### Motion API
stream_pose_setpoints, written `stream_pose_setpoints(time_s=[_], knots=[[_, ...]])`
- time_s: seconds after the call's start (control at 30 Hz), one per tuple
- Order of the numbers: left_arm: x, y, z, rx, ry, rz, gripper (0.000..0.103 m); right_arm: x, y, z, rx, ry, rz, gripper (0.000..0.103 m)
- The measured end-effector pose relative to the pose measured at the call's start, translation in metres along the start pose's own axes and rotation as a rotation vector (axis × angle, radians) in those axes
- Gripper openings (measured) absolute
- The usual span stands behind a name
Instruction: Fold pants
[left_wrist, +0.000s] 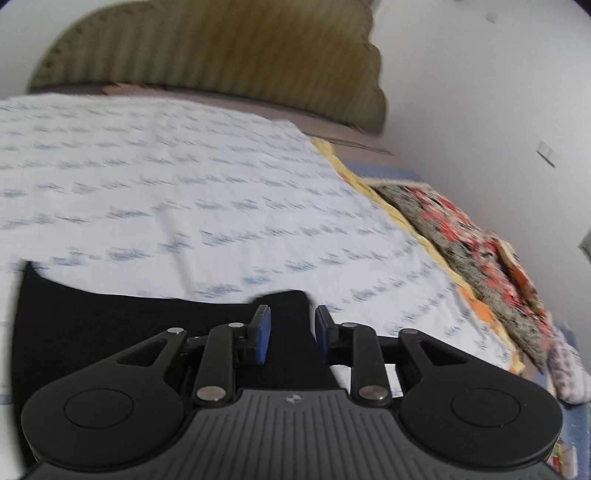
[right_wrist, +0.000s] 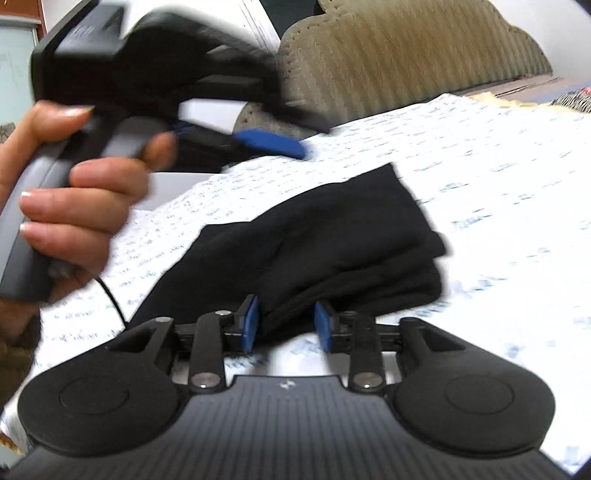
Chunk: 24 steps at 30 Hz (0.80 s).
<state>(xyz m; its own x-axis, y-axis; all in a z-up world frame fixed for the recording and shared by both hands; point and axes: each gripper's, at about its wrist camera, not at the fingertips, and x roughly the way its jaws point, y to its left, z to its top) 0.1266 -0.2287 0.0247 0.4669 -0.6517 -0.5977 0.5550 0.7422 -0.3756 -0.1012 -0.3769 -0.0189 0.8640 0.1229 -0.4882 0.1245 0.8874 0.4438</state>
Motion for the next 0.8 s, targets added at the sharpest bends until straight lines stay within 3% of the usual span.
stream_pose_setpoints(time_s=[0.03, 0.07, 0.13, 0.23, 0.4, 0.5, 0.63, 0.67, 0.73, 0.8], knots=[[-0.008, 0.009, -0.001, -0.013, -0.011, 0.036, 0.038, -0.007, -0.003, 0.001, -0.016, 0.003, -0.013, 0.032], [-0.017, 0.020, -0.004, -0.027, -0.024, 0.070, 0.056, -0.014, -0.005, 0.002, -0.038, 0.003, -0.031, 0.032], [-0.032, 0.039, -0.012, -0.046, -0.065, 0.143, 0.070, -0.027, -0.010, 0.007, -0.081, -0.012, -0.094, 0.032], [-0.050, 0.057, -0.028, -0.031, -0.100, 0.232, 0.070, -0.038, -0.019, 0.020, -0.119, -0.059, -0.174, 0.032], [-0.055, 0.060, -0.050, 0.018, -0.079, 0.293, 0.070, -0.017, -0.025, 0.041, -0.139, -0.078, -0.160, 0.032], [-0.047, 0.057, -0.061, 0.064, -0.047, 0.308, 0.070, 0.007, -0.024, 0.045, -0.153, -0.011, -0.190, 0.033], [-0.030, 0.055, -0.072, 0.092, 0.005, 0.306, 0.070, 0.015, -0.025, 0.042, -0.132, 0.031, -0.160, 0.038], [-0.027, 0.055, -0.074, 0.087, 0.012, 0.304, 0.070, 0.017, -0.025, 0.042, -0.138, 0.039, -0.155, 0.033], [-0.025, 0.054, -0.078, 0.090, 0.017, 0.303, 0.070, 0.014, -0.023, 0.036, -0.177, 0.038, -0.168, 0.014], [-0.026, 0.052, -0.079, 0.102, 0.012, 0.309, 0.070, 0.009, -0.023, 0.036, -0.194, 0.022, -0.173, 0.010]])
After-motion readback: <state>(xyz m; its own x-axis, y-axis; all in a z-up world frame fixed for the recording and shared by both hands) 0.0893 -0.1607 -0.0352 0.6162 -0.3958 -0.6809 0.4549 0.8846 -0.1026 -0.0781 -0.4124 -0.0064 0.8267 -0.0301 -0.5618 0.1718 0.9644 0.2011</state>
